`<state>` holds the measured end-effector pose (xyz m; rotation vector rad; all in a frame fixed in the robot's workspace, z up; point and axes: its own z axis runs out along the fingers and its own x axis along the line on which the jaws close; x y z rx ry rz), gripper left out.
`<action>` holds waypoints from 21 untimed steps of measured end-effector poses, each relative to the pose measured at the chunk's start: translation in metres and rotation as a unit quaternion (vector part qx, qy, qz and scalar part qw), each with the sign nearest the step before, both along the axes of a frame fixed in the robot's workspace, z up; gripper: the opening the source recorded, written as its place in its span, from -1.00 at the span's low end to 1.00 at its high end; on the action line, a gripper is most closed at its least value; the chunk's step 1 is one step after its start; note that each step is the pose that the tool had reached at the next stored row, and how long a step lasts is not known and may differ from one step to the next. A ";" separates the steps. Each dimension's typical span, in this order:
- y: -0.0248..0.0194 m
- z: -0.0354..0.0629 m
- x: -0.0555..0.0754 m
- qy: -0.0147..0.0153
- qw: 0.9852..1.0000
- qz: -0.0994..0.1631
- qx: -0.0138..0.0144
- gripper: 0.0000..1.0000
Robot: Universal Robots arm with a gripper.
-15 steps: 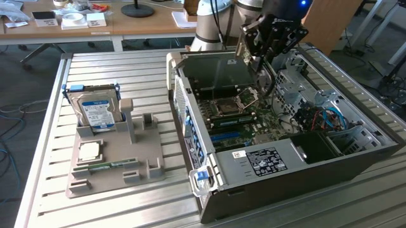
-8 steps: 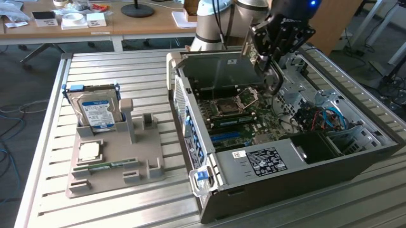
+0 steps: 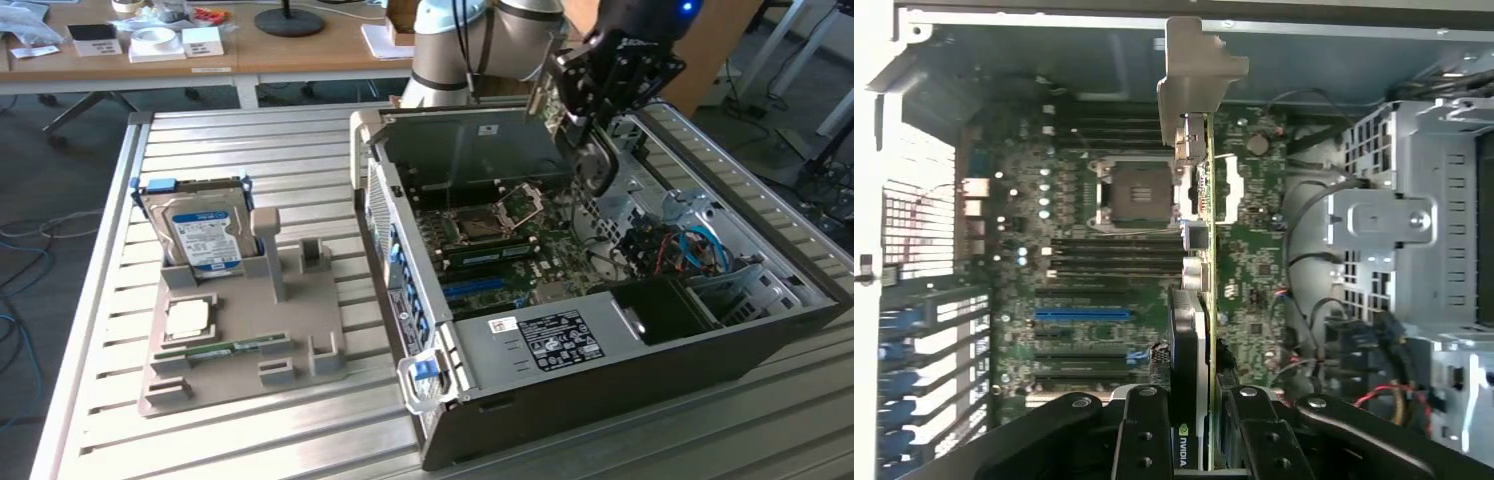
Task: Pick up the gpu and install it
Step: 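Pick up the gpu and move the gpu toward the slot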
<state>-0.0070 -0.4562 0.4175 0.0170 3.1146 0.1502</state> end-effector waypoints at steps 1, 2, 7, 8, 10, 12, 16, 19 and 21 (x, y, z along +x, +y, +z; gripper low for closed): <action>0.0000 0.0000 0.004 0.000 1.000 0.000 0.000 -0.47; 0.0000 0.0000 0.007 0.000 1.000 0.000 0.000 -0.47; 0.0001 0.0000 0.023 0.000 1.000 0.000 0.000 -0.47; 0.0000 0.0000 0.026 0.000 1.000 0.000 0.000 -0.47; 0.0000 0.0000 0.034 0.000 1.000 0.000 0.000 -0.47; 0.0000 0.0000 0.040 0.000 1.000 0.000 0.000 -0.47; 0.0000 0.0000 0.052 0.000 1.000 0.001 0.000 -0.47; 0.0000 0.0000 0.060 0.000 1.000 0.001 0.000 -0.47; 0.0000 0.0000 0.064 0.000 1.000 0.001 0.000 -0.47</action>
